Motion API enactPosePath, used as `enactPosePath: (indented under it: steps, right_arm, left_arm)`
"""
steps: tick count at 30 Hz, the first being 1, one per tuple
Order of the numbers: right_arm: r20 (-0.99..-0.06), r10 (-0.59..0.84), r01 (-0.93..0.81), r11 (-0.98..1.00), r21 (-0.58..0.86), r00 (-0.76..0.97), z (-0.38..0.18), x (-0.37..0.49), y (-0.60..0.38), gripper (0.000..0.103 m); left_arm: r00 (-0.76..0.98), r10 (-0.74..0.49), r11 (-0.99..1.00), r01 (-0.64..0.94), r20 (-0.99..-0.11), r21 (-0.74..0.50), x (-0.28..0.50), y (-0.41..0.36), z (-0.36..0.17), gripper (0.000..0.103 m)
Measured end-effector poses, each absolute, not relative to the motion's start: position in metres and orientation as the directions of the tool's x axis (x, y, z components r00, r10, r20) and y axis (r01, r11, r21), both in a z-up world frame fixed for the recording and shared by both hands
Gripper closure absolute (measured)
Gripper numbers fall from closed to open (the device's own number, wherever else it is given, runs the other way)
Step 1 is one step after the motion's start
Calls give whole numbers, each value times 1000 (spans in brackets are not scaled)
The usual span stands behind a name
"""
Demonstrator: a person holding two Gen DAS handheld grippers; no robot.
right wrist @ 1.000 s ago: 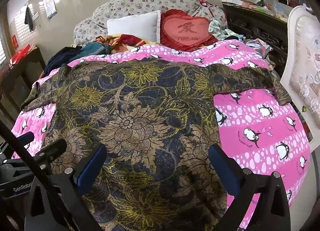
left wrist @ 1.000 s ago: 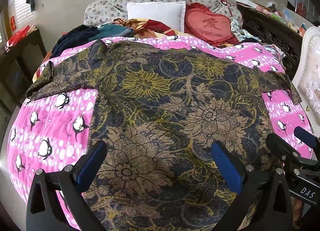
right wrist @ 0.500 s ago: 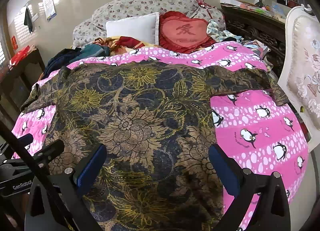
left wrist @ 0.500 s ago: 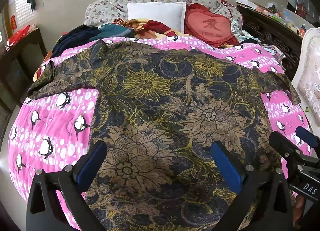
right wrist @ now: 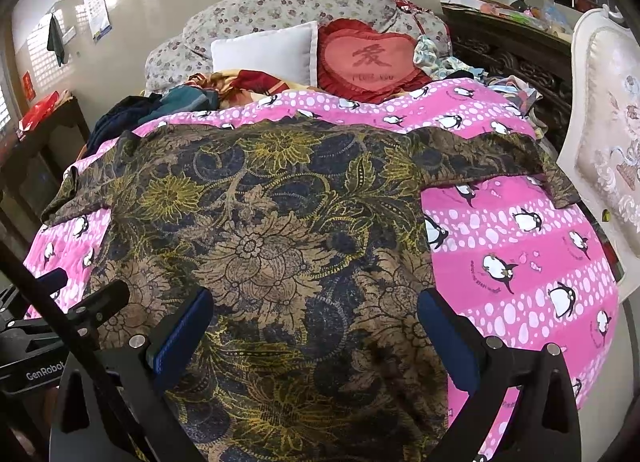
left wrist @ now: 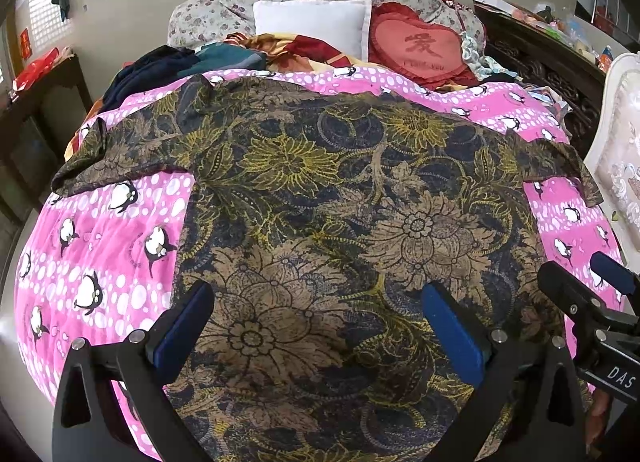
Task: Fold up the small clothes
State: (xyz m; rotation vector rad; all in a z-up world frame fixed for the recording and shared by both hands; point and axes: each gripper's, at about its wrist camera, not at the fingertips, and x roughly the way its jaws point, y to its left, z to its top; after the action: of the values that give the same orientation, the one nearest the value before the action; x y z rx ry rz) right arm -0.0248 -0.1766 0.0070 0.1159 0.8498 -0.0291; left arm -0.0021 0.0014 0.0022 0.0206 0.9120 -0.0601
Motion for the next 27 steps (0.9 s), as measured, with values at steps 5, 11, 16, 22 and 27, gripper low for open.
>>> enactPosePath:
  steps: [5, 11, 16, 22, 27]
  right_arm:
    - [-753, 25, 65, 994, 90, 658, 5, -24, -175, 0]
    - [-757, 29, 59, 994, 89, 653, 4, -22, -174, 0]
    - [-757, 29, 59, 994, 88, 652, 4, -22, -173, 0]
    - [-763, 34, 46, 995, 84, 645, 2, -17, -169, 0]
    - [-763, 39, 35, 996, 80, 645, 2, -11, -164, 0]
  left_arm:
    - [610, -45, 998, 60, -791, -10, -2, 1, 1, 0]
    - [610, -44, 998, 61, -791, -9, -2, 2, 1, 0]
    - [609, -42, 998, 57, -792, -10, 0, 5, -5, 0]
    - [603, -38, 999, 47, -797, -12, 4, 11, -6, 0]
    - [597, -36, 999, 38, -801, -17, 8, 16, -7, 0]
